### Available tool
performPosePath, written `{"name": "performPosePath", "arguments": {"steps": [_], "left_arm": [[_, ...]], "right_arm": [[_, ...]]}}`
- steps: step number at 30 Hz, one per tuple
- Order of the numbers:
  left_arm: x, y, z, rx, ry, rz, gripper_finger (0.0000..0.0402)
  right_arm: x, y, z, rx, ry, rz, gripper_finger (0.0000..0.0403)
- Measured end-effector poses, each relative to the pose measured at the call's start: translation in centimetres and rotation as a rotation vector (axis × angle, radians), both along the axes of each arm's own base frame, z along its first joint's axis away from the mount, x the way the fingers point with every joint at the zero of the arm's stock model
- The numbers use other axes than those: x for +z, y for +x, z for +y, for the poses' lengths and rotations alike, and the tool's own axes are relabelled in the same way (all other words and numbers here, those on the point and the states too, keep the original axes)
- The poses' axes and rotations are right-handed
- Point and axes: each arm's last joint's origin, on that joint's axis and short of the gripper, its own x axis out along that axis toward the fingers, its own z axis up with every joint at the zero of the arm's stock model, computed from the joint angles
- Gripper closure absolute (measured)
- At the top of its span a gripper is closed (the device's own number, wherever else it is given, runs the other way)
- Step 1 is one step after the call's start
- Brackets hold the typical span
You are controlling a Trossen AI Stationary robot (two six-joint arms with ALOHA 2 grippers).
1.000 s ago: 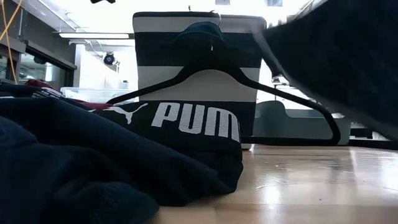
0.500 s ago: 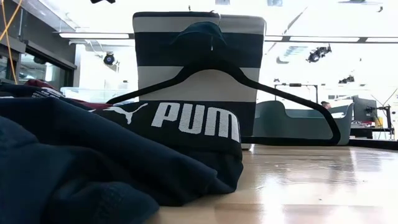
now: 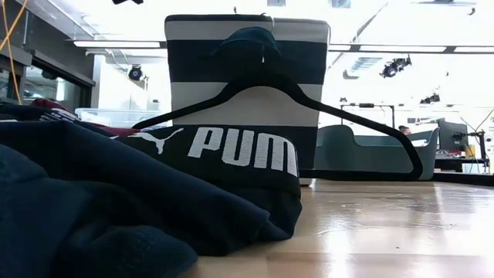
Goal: Pick & Place Cloths
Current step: Put the blue shirt into the blue bin
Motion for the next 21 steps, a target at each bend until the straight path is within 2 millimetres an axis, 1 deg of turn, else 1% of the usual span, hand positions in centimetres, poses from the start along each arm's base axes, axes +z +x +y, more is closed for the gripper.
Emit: {"name": "performPosePath", "arguments": {"steps": [4, 12, 18, 21], "left_arm": [[0.0, 0.0, 0.0, 0.0, 0.0, 0.0, 0.0396], [0.0, 0.0, 0.0, 0.0, 0.0, 0.0, 0.0396], [0.0, 0.0, 0.0, 0.0, 0.0, 0.0, 0.0396], [0.0, 0.0, 0.0, 0.0, 0.0, 0.0, 0.0396]], "right_arm": [[0.2, -0.4, -0.3, -0.005, -0.057, -0.054, 0.0354], [0.6, -0.7, -1.5, -0.027, -0.048, -0.093, 0.0354], [0.6, -0.1, -2.4, -0.107, -0.004, -0.064, 0.0354], [0.6, 0.3, -3.1, -0.187, 0.043, -0.048, 0.0354]]}}
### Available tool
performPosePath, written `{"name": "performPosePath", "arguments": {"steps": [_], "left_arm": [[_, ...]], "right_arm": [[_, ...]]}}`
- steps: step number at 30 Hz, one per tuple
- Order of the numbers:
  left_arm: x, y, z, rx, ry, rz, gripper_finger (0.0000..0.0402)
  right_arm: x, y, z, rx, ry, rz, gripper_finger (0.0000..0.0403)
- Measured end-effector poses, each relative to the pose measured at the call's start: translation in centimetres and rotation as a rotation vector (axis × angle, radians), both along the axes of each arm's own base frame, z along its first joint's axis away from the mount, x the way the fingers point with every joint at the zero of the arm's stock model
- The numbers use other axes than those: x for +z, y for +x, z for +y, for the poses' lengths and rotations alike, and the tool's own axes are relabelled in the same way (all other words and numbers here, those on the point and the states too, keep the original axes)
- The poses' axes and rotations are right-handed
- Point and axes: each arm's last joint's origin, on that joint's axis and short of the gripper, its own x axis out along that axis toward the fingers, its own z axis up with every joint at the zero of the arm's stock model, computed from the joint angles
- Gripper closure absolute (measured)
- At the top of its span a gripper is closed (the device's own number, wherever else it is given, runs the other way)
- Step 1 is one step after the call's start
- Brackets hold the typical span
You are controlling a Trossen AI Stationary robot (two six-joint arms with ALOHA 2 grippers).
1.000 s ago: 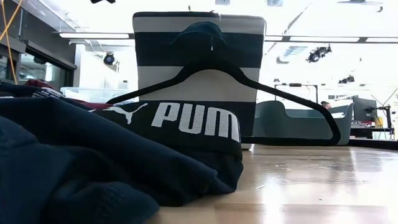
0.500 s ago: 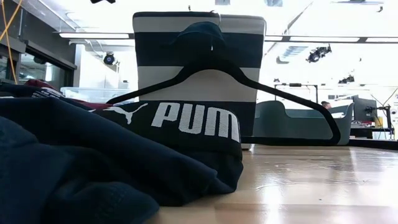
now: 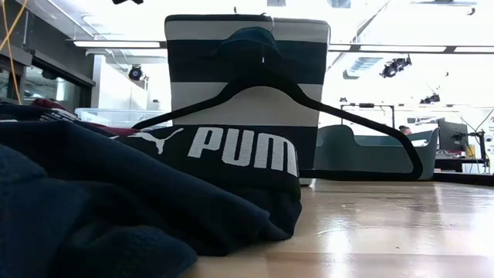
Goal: Pick & Place Cloths
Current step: Put the blue shirt into the blue bin
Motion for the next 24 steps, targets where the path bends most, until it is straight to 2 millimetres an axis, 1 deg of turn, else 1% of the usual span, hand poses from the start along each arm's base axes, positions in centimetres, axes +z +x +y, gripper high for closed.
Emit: {"name": "performPosePath", "arguments": {"steps": [4, 10, 17, 21, 24], "left_arm": [[0.0, 0.0, 0.0, 0.0, 0.0, 0.0, 0.0396], [0.0, 0.0, 0.0, 0.0, 0.0, 0.0, 0.0396], [0.0, 0.0, 0.0, 0.0, 0.0, 0.0, 0.0396], [0.0, 0.0, 0.0, -0.001, 0.0, 0.0, 0.0396], [0.0, 0.0, 0.0, 0.0, 0.0, 0.0, 0.0396]], "right_arm": [[0.1, 0.5, -0.9, -0.106, 0.042, 0.016, 0.0354], [1.2, 2.6, -1.9, -0.25, 0.019, 0.056, 0.0354], [2.1, 6.5, -4.3, -0.4, 0.005, 0.242, 0.0354], [2.3, 9.2, -6.3, -0.428, -0.001, 0.334, 0.0354], [2.1, 11.4, -8.0, -0.424, -0.01, 0.393, 0.0354]]}}
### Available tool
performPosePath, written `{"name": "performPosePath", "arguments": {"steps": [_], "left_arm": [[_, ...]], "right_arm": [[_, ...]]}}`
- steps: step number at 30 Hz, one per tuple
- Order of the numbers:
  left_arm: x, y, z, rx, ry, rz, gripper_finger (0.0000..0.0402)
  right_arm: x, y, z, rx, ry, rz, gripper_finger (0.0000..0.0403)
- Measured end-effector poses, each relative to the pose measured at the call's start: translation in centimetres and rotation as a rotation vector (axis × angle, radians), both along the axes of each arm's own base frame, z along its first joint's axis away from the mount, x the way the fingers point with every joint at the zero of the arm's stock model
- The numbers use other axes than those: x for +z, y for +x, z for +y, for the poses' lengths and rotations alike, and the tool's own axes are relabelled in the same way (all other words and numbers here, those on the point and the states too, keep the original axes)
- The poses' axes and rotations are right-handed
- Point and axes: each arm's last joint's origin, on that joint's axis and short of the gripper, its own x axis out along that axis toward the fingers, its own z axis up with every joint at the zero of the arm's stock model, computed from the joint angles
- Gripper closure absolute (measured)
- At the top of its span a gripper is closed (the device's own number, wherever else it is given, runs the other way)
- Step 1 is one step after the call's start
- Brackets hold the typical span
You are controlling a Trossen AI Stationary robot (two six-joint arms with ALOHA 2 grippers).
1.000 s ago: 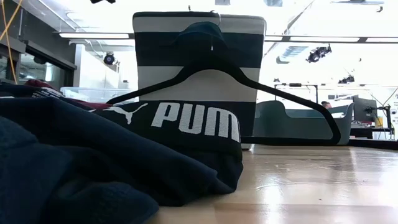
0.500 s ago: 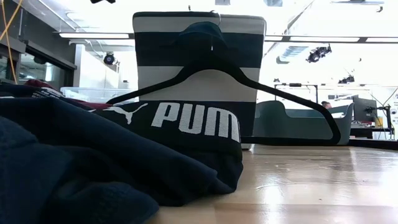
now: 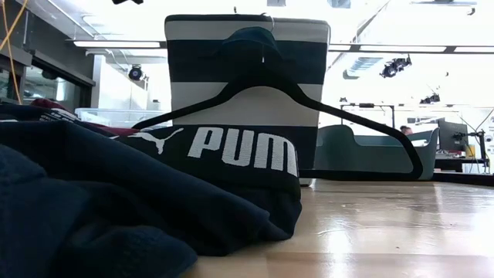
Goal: Pick & Place Cloths
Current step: Put the blue shirt into the blue bin
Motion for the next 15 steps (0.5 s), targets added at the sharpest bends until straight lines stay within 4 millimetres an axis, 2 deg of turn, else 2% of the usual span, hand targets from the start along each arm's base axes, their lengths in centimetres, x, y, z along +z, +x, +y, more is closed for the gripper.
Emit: {"name": "performPosePath", "arguments": {"steps": [9, 15], "left_arm": [[0.0, 0.0, 0.0, 0.0, 0.0, 0.0, 0.0396], [0.0, 0.0, 0.0, 0.0, 0.0, 0.0, 0.0396]], "right_arm": [[-0.6, 6.0, -5.8, -0.005, 0.02, 0.159, 0.0354], [-1.6, 8.6, -10.0, -0.079, 0.04, 0.287, 0.0354]]}}
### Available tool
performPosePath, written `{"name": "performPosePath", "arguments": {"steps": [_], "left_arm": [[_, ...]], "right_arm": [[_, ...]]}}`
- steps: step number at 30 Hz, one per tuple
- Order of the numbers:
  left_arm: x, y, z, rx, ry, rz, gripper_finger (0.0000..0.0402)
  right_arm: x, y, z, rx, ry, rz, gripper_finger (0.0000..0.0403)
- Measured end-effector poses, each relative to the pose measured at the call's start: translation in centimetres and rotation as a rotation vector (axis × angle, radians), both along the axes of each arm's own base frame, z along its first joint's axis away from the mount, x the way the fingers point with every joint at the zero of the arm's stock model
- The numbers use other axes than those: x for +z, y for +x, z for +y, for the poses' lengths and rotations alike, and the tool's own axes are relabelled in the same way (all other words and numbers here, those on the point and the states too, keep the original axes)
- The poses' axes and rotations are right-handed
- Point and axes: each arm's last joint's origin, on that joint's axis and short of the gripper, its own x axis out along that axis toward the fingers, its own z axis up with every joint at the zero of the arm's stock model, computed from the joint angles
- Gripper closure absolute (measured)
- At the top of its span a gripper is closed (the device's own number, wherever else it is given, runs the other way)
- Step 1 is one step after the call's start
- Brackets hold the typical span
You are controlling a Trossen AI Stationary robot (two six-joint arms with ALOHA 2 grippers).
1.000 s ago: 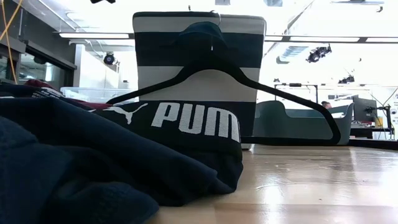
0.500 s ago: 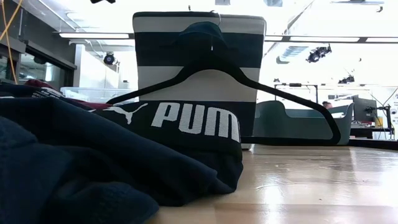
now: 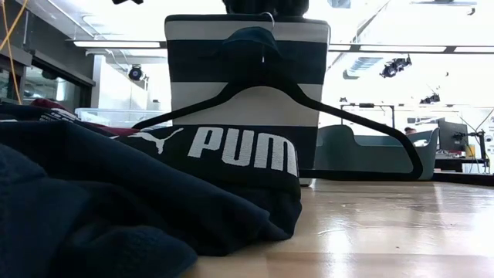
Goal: Pick & Place Cloths
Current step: Put the blue shirt into the blue bin
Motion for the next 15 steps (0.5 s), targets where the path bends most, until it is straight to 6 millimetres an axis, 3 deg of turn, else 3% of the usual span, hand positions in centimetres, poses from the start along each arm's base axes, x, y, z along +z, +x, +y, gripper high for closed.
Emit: {"name": "performPosePath", "arguments": {"steps": [8, 15], "left_arm": [[0.0, 0.0, 0.0, 0.0, 0.0, 0.0, 0.0396], [0.0, 0.0, 0.0, 0.0, 0.0, 0.0, 0.0396]], "right_arm": [[-4.5, 2.1, -4.9, -0.082, 0.041, 0.249, 0.0354], [-8.5, 3.1, -6.7, -0.062, 0.042, 0.443, 0.0354]]}}
